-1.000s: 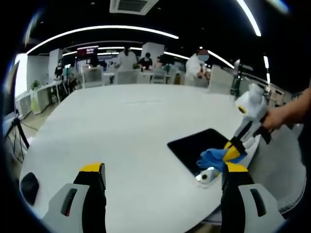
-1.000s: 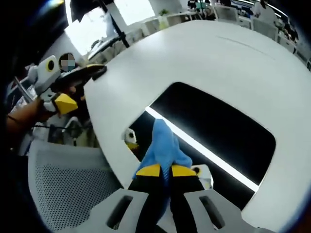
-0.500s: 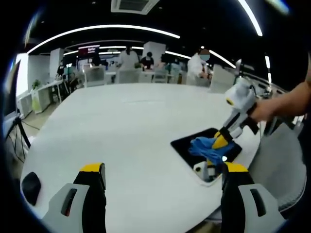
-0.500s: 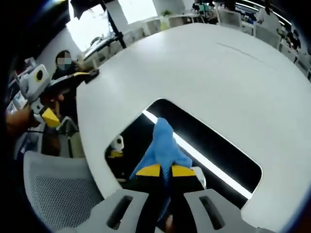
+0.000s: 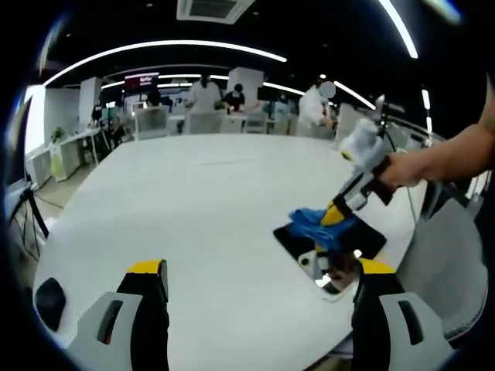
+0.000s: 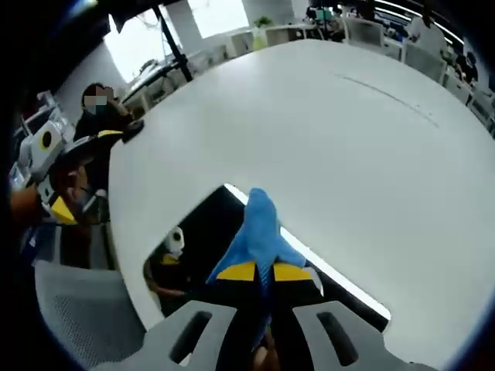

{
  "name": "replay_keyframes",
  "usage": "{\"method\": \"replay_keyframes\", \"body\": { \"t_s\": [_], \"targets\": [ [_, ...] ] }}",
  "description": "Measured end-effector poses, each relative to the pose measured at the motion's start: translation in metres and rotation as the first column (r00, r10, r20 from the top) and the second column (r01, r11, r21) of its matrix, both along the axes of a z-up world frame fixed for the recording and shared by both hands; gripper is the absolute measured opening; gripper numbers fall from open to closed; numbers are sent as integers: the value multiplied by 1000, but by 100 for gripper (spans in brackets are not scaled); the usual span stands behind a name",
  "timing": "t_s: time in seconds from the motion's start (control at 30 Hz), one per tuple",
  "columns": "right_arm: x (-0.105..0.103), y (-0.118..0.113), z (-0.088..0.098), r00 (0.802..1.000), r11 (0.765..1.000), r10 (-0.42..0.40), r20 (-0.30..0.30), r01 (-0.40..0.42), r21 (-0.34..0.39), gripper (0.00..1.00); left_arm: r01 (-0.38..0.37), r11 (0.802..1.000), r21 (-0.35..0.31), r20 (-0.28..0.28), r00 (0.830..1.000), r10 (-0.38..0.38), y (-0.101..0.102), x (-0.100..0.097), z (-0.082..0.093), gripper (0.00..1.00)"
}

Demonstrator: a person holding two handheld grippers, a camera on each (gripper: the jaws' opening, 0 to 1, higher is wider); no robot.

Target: Wipe the mirror surface with the cleaning cloth until all visible marks leave the cleaned area.

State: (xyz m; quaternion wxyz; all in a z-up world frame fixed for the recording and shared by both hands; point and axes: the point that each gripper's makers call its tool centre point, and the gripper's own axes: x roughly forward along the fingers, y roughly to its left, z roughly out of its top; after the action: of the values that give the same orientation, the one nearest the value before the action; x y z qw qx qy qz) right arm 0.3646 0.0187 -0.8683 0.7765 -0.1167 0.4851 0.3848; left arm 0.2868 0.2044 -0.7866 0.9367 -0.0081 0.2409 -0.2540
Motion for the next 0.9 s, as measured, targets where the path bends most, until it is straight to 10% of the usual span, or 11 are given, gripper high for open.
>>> {"method": "replay_keyframes", "body": {
  "t_s": [0.9],
  "targets": [
    [14,-4,1,1000,1000,1,12,-1,24,0,-11,1000,2,2,1000,11,1,-2,2,100]
  ]
}}
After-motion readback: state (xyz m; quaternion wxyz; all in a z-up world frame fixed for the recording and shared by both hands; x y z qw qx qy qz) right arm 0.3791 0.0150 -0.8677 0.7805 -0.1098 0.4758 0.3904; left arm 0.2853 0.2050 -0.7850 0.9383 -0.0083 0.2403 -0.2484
